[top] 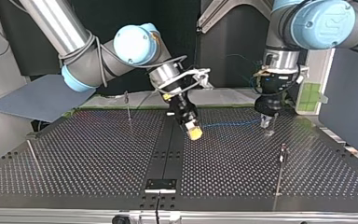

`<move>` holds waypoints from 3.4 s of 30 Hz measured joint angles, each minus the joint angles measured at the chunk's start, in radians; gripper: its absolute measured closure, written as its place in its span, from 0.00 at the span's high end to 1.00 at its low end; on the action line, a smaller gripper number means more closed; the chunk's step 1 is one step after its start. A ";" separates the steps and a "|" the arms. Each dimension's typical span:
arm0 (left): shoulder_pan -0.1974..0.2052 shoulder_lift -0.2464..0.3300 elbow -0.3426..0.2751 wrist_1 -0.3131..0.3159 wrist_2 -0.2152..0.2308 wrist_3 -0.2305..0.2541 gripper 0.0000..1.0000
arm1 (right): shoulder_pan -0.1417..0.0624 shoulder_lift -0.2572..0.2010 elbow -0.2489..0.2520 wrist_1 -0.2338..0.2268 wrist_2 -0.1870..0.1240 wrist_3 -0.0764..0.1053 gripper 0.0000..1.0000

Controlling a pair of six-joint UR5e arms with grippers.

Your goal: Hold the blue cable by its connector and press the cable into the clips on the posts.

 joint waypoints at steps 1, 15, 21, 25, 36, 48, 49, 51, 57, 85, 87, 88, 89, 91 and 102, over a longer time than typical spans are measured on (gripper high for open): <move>0.002 0.001 0.000 -0.003 -0.007 0.007 0.00 | 0.001 0.000 0.000 -0.001 0.000 0.001 0.00; 0.045 -0.002 0.000 0.017 -0.122 0.088 0.00 | 0.019 0.027 -0.022 -0.003 -0.007 0.014 0.00; 0.058 -0.013 0.001 0.032 -0.171 0.079 0.00 | 0.024 0.030 -0.041 0.001 -0.010 0.016 0.00; 0.071 -0.016 0.002 0.045 -0.201 0.073 0.00 | 0.027 0.033 -0.048 0.001 -0.010 0.020 0.00; 0.108 -0.027 0.039 0.085 -0.201 0.064 0.00 | 0.039 0.063 -0.073 0.009 -0.009 0.026 0.00; 0.124 -0.094 0.053 0.098 -0.141 0.081 0.00 | 0.051 0.068 -0.143 0.049 -0.008 0.063 0.00; 0.125 -0.098 0.054 0.098 -0.141 0.081 0.00 | 0.050 0.068 -0.145 0.050 -0.008 0.064 0.00; 0.129 -0.103 0.056 0.098 -0.140 0.081 0.00 | 0.047 0.069 -0.148 0.051 -0.008 0.065 0.00; 0.140 -0.107 0.057 0.104 -0.138 0.081 0.00 | 0.038 0.069 -0.150 0.053 -0.005 0.066 0.00; 0.193 -0.161 0.090 0.140 -0.080 0.073 0.00 | 0.008 0.072 -0.150 0.056 -0.003 0.064 0.00; 0.198 -0.161 0.090 0.148 -0.072 0.070 0.00 | 0.008 0.072 -0.150 0.056 -0.003 0.063 0.00; 0.200 -0.161 0.091 0.151 -0.069 0.068 0.00 | 0.008 0.072 -0.150 0.056 -0.003 0.063 0.00; 0.201 -0.161 0.092 0.157 -0.064 0.064 0.00 | 0.008 0.072 -0.150 0.056 -0.004 0.063 0.00; 0.203 -0.161 0.096 0.164 -0.058 0.058 0.00 | 0.007 0.072 -0.150 0.056 -0.004 0.063 0.00; 0.206 -0.172 0.120 0.178 -0.032 0.051 0.00 | 0.003 0.073 -0.150 0.056 -0.003 0.061 0.00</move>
